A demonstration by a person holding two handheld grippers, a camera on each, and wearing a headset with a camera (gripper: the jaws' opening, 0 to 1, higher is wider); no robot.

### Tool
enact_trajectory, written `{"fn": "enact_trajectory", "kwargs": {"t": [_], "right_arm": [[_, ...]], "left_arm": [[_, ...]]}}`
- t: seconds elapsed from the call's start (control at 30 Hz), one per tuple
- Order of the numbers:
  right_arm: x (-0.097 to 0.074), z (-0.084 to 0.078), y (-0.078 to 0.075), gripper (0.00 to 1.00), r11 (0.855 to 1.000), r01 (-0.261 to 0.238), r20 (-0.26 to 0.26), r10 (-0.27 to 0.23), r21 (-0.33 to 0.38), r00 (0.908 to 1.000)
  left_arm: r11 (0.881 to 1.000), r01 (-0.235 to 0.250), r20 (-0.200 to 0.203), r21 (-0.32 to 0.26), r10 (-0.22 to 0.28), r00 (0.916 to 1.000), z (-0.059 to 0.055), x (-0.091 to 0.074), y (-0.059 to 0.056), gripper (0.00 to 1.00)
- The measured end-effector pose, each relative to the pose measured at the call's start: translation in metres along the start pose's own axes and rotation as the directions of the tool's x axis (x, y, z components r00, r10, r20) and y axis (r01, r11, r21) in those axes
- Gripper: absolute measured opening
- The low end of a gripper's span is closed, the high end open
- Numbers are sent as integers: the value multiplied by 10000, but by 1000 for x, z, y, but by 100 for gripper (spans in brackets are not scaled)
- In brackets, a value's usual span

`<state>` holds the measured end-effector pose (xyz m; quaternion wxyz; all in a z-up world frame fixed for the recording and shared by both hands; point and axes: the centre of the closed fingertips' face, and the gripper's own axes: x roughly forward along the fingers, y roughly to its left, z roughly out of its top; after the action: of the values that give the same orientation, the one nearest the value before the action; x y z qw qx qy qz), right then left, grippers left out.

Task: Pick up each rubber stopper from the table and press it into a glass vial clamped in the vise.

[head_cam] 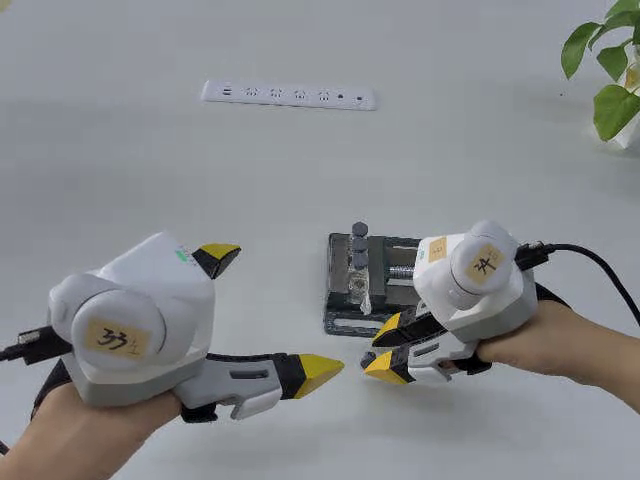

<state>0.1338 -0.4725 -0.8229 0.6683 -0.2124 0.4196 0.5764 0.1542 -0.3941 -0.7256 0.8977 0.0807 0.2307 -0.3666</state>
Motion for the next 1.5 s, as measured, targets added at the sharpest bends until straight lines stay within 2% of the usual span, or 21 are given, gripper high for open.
{"fn": "enact_trajectory", "kwargs": {"t": [0.17, 0.23, 0.5, 0.73, 0.83, 0.9, 0.97, 1.0, 1.07, 1.1, 1.17, 1.2, 1.23, 1.27, 1.3, 1.33, 1.37, 1.4, 1.43, 1.47, 1.5], "right_arm": [[3, -2, 2, 11, 9999, -124, -95, 124, 20, 9999], [5, -3, 1, 6, 10000, -82, -143, 82, 6, 9999], [4, -4, 5, 4, 9956, -182, -70, 189, 921, 9998], [-14, 14, 6, 4, 9610, -637, 1101, 351, 2690, 9933], [-28, 23, 2, 4, 9410, -928, 1691, 386, 3254, 9848], [-41, 33, 4, 4, 9200, -1290, 2250, 460, 3700, 9733], [-53, 42, 3, 4, 8928, -1679, 2783, 500, 4180, 9592], [-58, 44, 3, 4, 8843, -1831, 2967, 533, 4295, 9535], [-71, 54, 6, 4, 8526, -2295, 3507, 584, 4696, 9346], [-79, 59, 6, 4, 8341, -2592, 3887, 588, 4869, 9195], [-89, 66, 10, 4, 7945, -3183, 4384, 735, 5171, 8957], [-98, 73, 9, 4, 7638, -3598, 4873, 682, 5358, 8706], [-102, 77, 10, 4, 7393, -3864, 5119, 658, 5515, 8565], [-111, 84, 12, 4, 6958, -4448, 5635, 695, 5640, 8232], [-118, 89, 11, 4, 6616, -4839, 6013, 619, 5729, 7966], [-124, 93, 12, 4, 6192, -5264, 6288, 668, 5827, 7747], [-132, 98, 13, 4, 5752, -5672, 6608, 607, 5894, 7481], [-135, 100, 12, 4, 5675, -5778, 6747, 523, 5866, 7363], [-140, 102, 16, 4, 5462, -6012, 6882, 608, 5833, 7229], [-142, 103, 15, 4, 5409, -6045, 6945, 512, 5848, 7177], [-145, 104, 15, 4, 5239, -6164, 7029, 463, 5879, 7098]], "left_arm": [[10000, 15, 18, 24, -15, 10000, 0, 0, 0, 91], [10000, 2, 2, 37, -2, 10000, 0, 0, 1, 91], [9998, 105, 89, 144, -106, 9999, 1, 1, -4, 90], [9989, 283, 281, 365, -293, 9992, 9, 2, -11, 89], [9976, 429, 447, 539, -453, 9980, 17, 1, -15, 89], [9960, 558, 539, 703, -597, 9968, 22, 2, -19, 89], [9931, 745, 569, 904, -798, 9952, 26, 2, -24, 88], [9919, 800, 598, 989, -862, 9945, 28, 2, -26, 88], [9888, 978, 667, 1131, -1058, 9922, 33, 2, -30, 86], [9870, 1056, 705, 1212, -1146, 9909, 36, 2, -33, 86], [9841, 1147, 858, 1358, -1270, 9882, 42, 1, -36, 83], [9822, 1217, 971, 1429, -1363, 9859, 47, 0, -38, 82], [9814, 1236, 1062, 1470, -1399, 9845, 50, 0, -38, 80], [9804, 1328, 1196, 1455, -1507, 9813, 55, 0, -40, 79], [9789, 1440, 1453, 1450, -1650, 9755, 62, 0, -42, 78], [9778, 1542, 1608, 1422, -1765, 9711, 67, -1, -44, 76], [9773, 1578, 1649, 1417, -1805, 9696, 71, -1, -44, 74], [9757, 1626, 1737, 1468, -1872, 9668, 75, -2, -46, 72], [9720, 1698, 1928, 1627, -2001, 9606, 82, -2, -47, 69], [9705, 1735, 2012, 1676, -2060, 9577, 85, -2, -48, 67], [9686, 1838, 2074, 1672, -2168, 9539, 88, -2, -49, 64]]}}
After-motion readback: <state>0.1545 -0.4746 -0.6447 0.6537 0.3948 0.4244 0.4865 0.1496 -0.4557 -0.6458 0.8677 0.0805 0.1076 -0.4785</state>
